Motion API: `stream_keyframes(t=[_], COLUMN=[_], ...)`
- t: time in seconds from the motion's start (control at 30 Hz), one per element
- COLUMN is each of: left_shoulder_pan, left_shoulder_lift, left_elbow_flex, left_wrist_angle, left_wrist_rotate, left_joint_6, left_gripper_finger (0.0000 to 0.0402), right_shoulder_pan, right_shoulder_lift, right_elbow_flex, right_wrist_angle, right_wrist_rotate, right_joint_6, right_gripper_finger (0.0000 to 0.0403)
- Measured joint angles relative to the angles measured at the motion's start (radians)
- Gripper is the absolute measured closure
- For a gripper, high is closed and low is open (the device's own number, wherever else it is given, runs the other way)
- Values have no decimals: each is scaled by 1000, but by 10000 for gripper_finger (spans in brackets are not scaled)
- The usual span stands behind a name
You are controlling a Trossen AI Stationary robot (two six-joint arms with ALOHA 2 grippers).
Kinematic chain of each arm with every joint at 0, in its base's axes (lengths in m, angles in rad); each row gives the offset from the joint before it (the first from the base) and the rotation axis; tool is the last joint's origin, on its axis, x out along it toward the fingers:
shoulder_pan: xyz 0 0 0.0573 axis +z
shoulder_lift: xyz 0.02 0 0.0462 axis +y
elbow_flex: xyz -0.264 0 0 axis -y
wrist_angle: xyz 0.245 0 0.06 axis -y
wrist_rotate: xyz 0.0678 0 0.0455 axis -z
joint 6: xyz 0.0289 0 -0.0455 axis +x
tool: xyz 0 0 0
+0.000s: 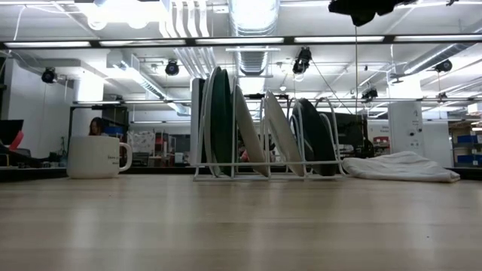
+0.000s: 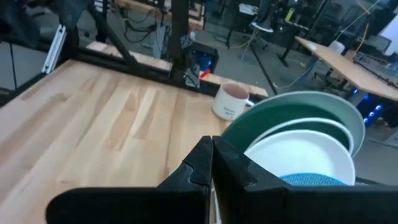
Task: Sort dishes
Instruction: Return to Home Position
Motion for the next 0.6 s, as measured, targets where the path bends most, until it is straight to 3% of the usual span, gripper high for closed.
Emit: stream_keyframes(t=[0.23, 0.47, 0.6], left_shoulder_pan=[65, 147, 189], left_shoulder_lift=[-12, -41, -58], left_elbow_flex=[0, 0, 0], left_wrist_angle=[70, 261, 267], left_wrist_rotate=[92, 347, 403], left_joint_6=[192, 514, 573], left_gripper_finger=[169, 169, 169], right_shoulder_pan=[0, 0, 0], right_shoulder_lift=[-1, -8, -8], right_elbow_flex=[-82, -151, -168], right_wrist_angle=[93, 171, 175], right_wrist_rotate=[-37, -46, -45], right_joint_6=[-17, -15, -12], right_gripper_finger=[403, 403, 403])
